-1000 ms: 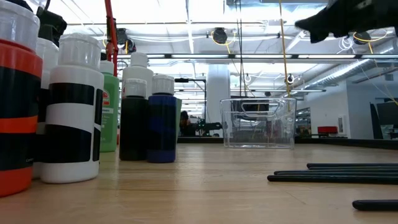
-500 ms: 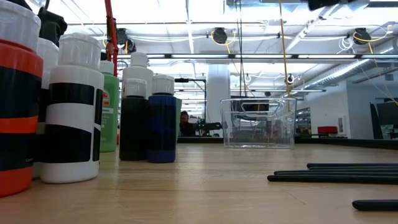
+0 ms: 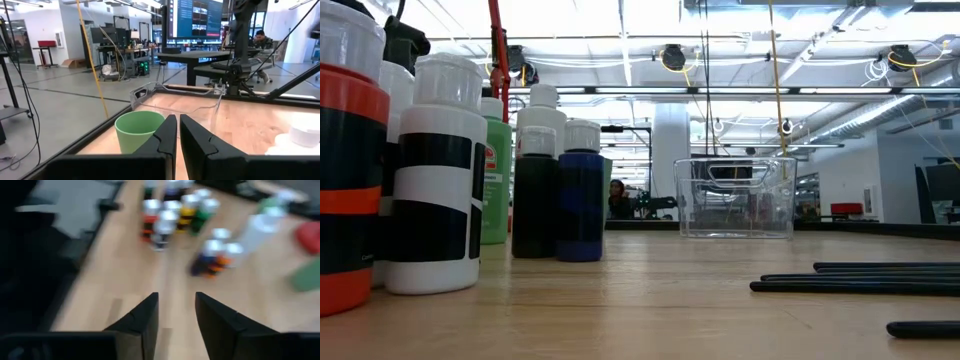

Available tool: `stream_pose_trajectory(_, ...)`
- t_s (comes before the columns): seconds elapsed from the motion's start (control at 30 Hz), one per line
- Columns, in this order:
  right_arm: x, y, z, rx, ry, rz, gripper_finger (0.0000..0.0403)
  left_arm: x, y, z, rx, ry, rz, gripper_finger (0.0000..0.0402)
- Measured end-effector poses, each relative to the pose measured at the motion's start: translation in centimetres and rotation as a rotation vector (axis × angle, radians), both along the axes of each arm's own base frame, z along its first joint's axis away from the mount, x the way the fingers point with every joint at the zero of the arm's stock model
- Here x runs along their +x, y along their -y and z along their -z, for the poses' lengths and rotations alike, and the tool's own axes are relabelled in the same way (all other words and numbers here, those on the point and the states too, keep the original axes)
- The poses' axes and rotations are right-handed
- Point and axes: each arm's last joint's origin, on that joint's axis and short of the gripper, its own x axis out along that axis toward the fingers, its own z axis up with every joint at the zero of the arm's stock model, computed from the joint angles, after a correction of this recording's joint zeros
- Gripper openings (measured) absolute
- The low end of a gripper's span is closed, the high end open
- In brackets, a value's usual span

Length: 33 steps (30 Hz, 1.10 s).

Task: Pick & Place Paint Supplies
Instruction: Put the gold paintbrush into the green cup

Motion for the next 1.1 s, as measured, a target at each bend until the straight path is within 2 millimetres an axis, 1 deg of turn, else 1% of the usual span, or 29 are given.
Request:
stream_pose_trajectory(0.07,0.4,-1.3,0.2,0.030,-0.074,0.031,0.0134,0.0,0.0,0.0,0.000,0.000,0.000,0.0026)
stream_pose_trajectory(0.13,0.5,-2.2,0.9,0.096,-0.170,0.107,0.0136,0.0,0.0,0.0,0.007,-0.006,-0.001,0.0026)
stream_pose_trajectory(0.23,0.4,-3.1,3.0,0.193,-0.340,0.207,0.0136,0.0,0.0,0.1,0.037,-0.020,-0.003,0.0026)
stream_pose_trajectory(0.33,0.3,-4.0,5.4,0.204,-0.461,0.284,0.0137,0.0,0.0,0.1,0.053,-0.026,-0.005,0.0026)
stream_pose_trajectory(0.43,0.6,-4.5,7.3,0.227,-0.566,0.364,0.0137,0.0,0.0,0.1,0.062,-0.032,-0.005,0.0026)
stream_pose_trajectory(0.5,0.9,-4.7,8.2,0.254,-0.600,0.400,0.0137,0.0,0.0,0.1,0.081,-0.041,-0.006,0.0026)
stream_pose_trajectory(0.57,1.1,-5.0,8.8,0.264,-0.634,0.401,0.0137,0.0,0.0,0.2,0.087,-0.050,-0.007,0.0026)
stream_pose_trajectory(0.7,1.2,-5.4,10.4,0.229,-0.670,0.412,0.0137,0.0,0.0,0.3,0.087,-0.059,-0.006,0.0026)
stream_pose_trajectory(0.9,1.4,-5.9,12.7,0.231,-0.766,0.466,0.0137,0.0,0.0,0.5,0.081,-0.076,-0.005,0.0026)
stream_pose_trajectory(1.1,1.5,-6.0,13.6,0.192,-0.765,0.479,0.0137,0.0,0.0,0.6,0.078,-0.084,-0.005,0.0026)
